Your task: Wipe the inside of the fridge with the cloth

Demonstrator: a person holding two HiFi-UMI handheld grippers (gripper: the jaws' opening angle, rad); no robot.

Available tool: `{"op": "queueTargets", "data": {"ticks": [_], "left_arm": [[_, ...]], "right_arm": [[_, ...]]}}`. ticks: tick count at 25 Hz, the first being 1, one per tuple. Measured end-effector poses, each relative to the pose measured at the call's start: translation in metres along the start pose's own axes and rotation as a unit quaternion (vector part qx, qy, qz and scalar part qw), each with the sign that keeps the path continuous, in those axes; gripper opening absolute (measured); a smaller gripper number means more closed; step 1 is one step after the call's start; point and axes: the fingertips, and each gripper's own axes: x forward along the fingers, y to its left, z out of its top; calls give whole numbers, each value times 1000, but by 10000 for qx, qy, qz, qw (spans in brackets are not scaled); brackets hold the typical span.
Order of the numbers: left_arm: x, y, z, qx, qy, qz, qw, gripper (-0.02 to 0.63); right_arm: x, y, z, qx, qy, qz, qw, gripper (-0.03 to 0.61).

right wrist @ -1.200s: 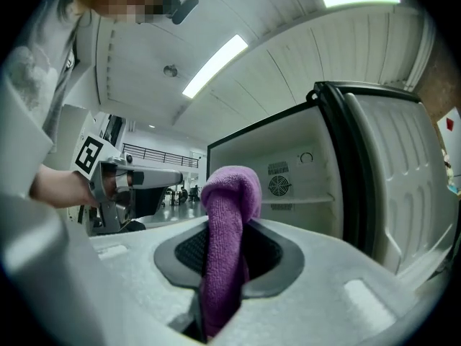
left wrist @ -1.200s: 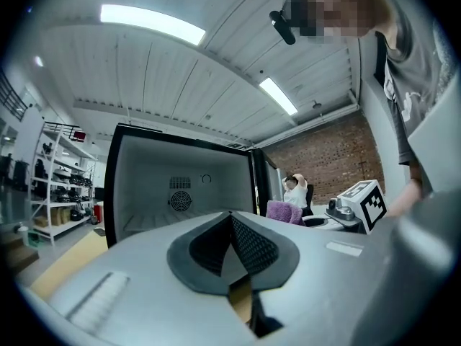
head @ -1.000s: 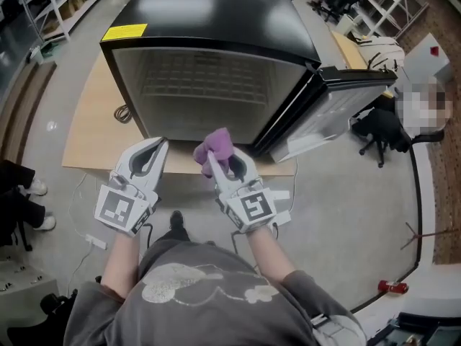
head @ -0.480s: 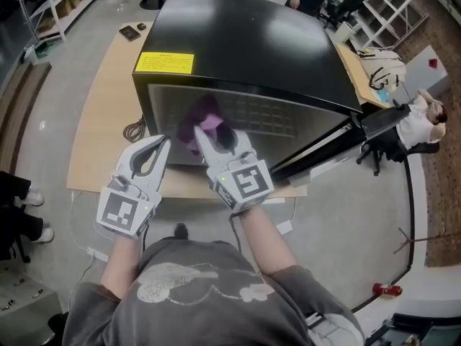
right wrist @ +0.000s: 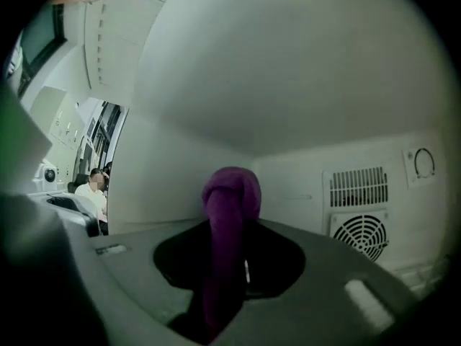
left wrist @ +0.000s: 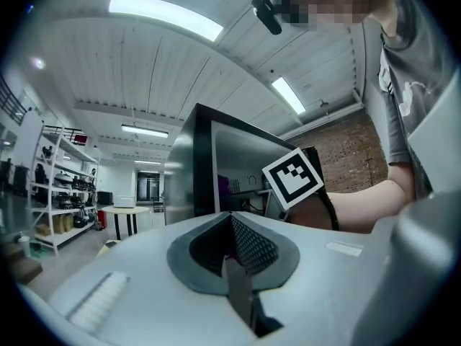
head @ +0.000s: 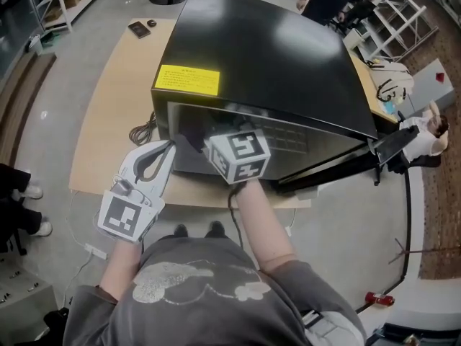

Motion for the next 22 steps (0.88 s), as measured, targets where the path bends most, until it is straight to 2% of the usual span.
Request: {"op": "queueTargets", "data": {"ticks": [4, 10, 16, 19, 22], "left_arm": [[0, -1, -5, 35, -60, 52, 10000, 18], [1, -7, -2, -45, -21, 333, 9994, 18], [-1, -21, -8, -58, 82, 474, 9988, 18], [-2, -27, -12, -90, 129, 554, 9983, 18], [-2, -30, -14, -80, 158, 601, 9980, 18]], "right_arm": [[10, 6, -6, 211, 223, 249, 9992, 77], [-7, 39, 2, 134, 22, 1167, 9931, 77], [-44, 72, 8, 148, -110, 2052, 9785, 77], [-58, 73, 8, 133, -137, 2138, 9767, 78], [-59, 61, 7, -52, -71, 1841, 9829, 78]]}}
